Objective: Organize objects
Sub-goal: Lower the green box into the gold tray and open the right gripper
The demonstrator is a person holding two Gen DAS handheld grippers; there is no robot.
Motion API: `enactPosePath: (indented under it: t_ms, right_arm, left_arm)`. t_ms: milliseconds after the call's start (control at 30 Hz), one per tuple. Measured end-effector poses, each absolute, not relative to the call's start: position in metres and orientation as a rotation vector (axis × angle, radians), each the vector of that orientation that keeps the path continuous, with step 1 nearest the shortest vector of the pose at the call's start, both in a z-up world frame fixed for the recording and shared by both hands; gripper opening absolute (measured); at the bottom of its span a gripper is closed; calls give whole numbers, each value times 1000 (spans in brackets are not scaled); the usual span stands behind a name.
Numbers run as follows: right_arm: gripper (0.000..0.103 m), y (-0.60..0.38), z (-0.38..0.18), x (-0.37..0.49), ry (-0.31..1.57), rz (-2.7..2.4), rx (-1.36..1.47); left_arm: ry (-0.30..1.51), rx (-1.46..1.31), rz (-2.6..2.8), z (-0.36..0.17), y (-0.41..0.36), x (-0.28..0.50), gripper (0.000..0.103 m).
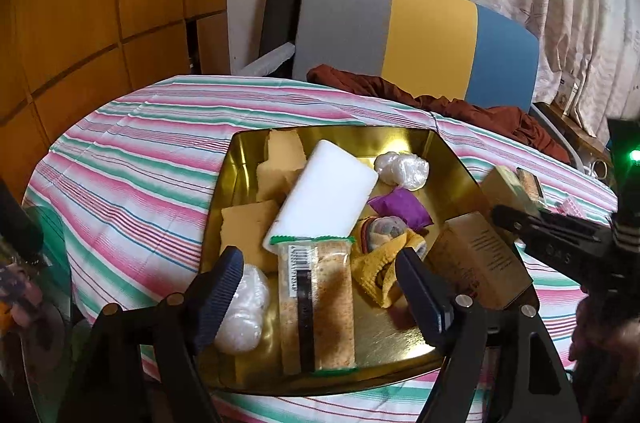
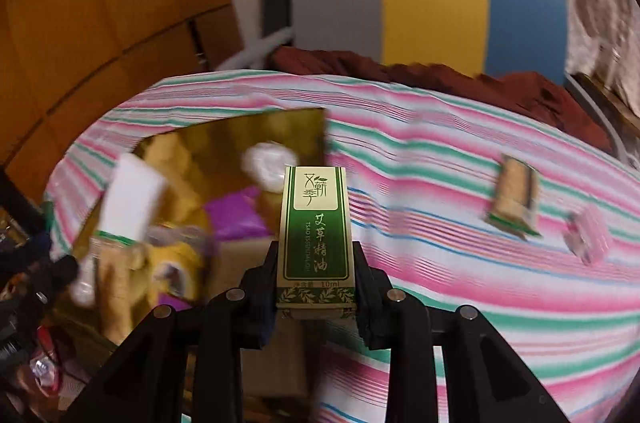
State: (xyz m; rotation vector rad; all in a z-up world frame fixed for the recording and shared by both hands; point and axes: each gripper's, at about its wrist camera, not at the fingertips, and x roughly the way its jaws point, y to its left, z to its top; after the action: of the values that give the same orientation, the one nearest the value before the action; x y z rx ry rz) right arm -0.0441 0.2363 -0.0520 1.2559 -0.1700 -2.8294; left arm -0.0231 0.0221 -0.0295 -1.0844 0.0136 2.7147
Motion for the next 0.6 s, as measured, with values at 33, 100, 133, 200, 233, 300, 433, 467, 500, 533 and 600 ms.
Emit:
enactPosePath:
  t_ms: [33,100,133,200,233,300,433,467,500,533,600]
  right_arm:
    - [30,229,-51,-49,-158,-2816,1253]
    - [31,219,-52,-57,-157,-2784,1257]
    - [31,213,-54,-63,-148,-2769,1263]
    - [34,205,-56,-71,-137,-2738,1266]
    - [35,203,-57,-74,-138,-2728,1268]
    - [45,199,-57,-79,-152,-2723,1272]
    - [46,201,-54,-75,-169,-2736,1254]
    - [46,205,-53,-73,-176,-2741,1255]
    - [46,211,-53,-69,-194,-2749,1254]
    - [46,216,-53,-66,-208,-2759,1254]
    - [46,231,-51,-57,-258,-2782,1255]
  left_arm:
    - [13,-1084,2719,-29,20,-23,79]
    - [8,-1085,2721,-29,18,-22,79]
    - [7,-1085,2724,-28,17,-22,79]
    - [10,-1085,2729,-28,14,-22,79]
    - [11,-1087,2730,-28,14,-22,79]
    - [17,-1087,2734,-27,12,-22,80]
    - [24,-1077,2739,-25,12,-22,83]
    - [31,-1074,2739,-24,13,-23,84]
    - [36,-1071,2737,-23,14,-23,84]
    - [41,-1066,2733,-22,15,-24,84]
    - [57,-1056,2723,-19,21,-25,84]
